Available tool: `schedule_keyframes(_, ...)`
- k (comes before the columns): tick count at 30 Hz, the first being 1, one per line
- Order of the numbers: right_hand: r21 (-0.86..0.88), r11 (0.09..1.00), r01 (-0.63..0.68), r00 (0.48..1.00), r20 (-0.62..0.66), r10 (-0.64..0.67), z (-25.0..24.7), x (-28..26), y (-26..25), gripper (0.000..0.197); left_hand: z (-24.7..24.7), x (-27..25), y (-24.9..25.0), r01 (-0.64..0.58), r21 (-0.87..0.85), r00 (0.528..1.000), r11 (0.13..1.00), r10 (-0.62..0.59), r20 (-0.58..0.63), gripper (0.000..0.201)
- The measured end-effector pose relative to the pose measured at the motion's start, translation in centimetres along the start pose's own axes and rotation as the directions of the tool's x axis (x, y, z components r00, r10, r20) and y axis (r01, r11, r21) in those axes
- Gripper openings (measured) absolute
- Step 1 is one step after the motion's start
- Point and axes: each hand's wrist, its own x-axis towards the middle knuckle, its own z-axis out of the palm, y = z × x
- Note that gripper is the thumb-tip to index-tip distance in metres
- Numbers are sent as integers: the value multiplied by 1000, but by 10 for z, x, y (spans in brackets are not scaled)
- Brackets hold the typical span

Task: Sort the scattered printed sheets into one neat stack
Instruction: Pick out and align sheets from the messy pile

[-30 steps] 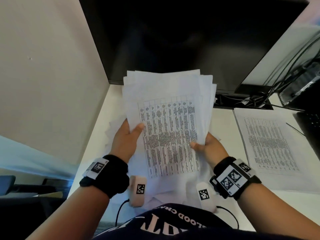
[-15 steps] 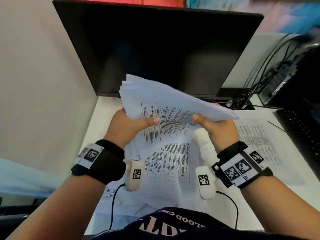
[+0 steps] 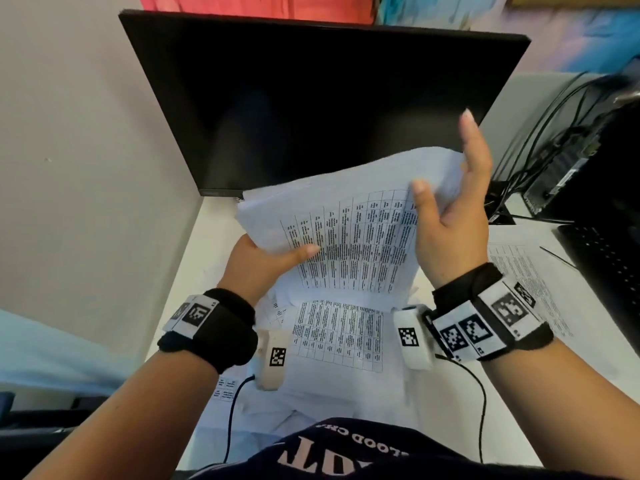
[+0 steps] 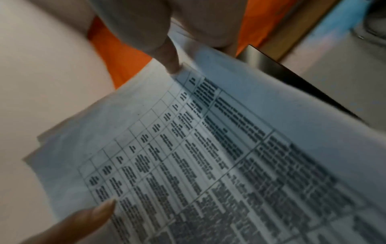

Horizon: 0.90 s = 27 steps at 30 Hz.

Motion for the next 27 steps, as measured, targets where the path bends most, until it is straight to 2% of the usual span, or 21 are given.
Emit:
schedule_keyframes(1, -74, 996, 47, 998, 49, -44, 0, 2, 1, 64, 0, 0, -2, 9, -22, 1000, 1000, -9, -1, 55)
schedule_keyframes(3, -171, 984, 50, 990, 139, -27, 0, 6, 4, 59, -2, 2, -6, 43, -77, 999, 996, -43, 3, 48)
schedule_keyframes(6, -190, 982, -24, 994, 104, 44, -1, 8, 8, 43, -5, 4, -13, 94, -53, 995, 994, -92, 28, 39)
schedule_keyframes(9, -97, 991, -92, 995, 41, 96, -5, 10, 8, 39, -1, 6, -20, 107, 4, 993, 994, -107, 40, 31)
schedule_keyframes(12, 151, 968, -202, 979, -5, 205, -5, 6, 14, 49, 4, 7, -21, 91, -13, 996, 996, -91, -26, 21)
schedule_keyframes(14, 241, 901, -362, 931, 39, 364, -4, -6, 24, 44, 7, 8, -20, 82, -55, 994, 995, -85, -63, 18)
schedule_keyframes(16, 139, 847, -513, 858, 118, 500, 0, -25, 35, 35, 9, 8, -17, 86, -94, 993, 992, -94, -79, 19)
schedule_keyframes(19, 72, 787, -613, 784, 180, 594, 7, -50, 45, 34, 12, 8, -11, 86, -140, 993, 986, -96, -68, 22)
schedule_keyframes(21, 103, 783, -613, 788, 146, 598, 10, -54, 46, 34, 14, 6, -3, 45, -126, 997, 991, -52, -50, 25)
schedule_keyframes(25, 159, 828, -537, 843, 130, 522, 11, -57, 45, 34, 18, -1, 2, -20, -149, 1000, 989, 16, -23, 36)
schedule_keyframes(27, 111, 819, -563, 822, 179, 541, 12, -65, 50, 27, 20, -4, -8, 22, -114, 1000, 993, -24, -20, 30)
